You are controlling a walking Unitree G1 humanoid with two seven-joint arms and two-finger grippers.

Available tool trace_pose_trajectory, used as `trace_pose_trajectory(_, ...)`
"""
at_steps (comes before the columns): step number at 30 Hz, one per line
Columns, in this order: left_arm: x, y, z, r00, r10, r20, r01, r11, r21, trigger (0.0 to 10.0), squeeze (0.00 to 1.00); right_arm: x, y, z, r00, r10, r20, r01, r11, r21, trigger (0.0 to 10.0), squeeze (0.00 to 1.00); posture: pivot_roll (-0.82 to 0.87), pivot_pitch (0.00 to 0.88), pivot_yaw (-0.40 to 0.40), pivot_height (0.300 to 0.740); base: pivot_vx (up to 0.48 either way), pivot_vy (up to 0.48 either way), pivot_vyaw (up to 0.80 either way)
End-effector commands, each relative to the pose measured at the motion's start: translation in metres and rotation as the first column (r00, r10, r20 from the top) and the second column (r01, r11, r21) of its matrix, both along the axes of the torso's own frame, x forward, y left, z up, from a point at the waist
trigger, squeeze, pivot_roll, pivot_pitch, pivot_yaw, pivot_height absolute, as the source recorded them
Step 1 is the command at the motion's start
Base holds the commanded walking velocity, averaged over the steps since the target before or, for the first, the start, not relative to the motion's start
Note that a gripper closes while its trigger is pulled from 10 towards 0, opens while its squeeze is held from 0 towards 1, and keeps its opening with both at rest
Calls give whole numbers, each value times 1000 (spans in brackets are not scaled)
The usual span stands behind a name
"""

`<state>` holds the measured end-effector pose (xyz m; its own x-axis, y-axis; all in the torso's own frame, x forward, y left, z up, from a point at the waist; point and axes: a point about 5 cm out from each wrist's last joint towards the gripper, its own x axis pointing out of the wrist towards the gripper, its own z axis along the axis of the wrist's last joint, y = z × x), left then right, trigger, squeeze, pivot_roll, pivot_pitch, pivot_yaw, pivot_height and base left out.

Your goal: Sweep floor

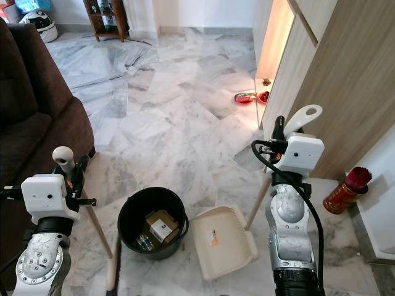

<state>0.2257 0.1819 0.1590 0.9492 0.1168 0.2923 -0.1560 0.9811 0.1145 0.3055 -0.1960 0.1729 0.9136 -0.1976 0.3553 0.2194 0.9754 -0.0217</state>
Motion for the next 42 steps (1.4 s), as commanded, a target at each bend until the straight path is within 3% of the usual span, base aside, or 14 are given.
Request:
trace_pose_trajectory(1,1,0,7,1000,3,31,-4,1000,16,10000,0,2,1,8,999,6,35,-7,1000,24,10000,0,6,125,10,740,0,0,0)
trace_pose_trajectory(21,1,-1,9,999,-9,44,7,999,35,10000,0,5,-2,7,999,-2,32,1,1000,22,10000,0,24,110,17,740,0,0,0)
trace_pose_trajectory(42,3,-2,10,999,-16,47,14,999,33,10000,0,8,-3,6,999,-4,32,3,1000,21,10000,0,29,100,18,740,-225,0,0)
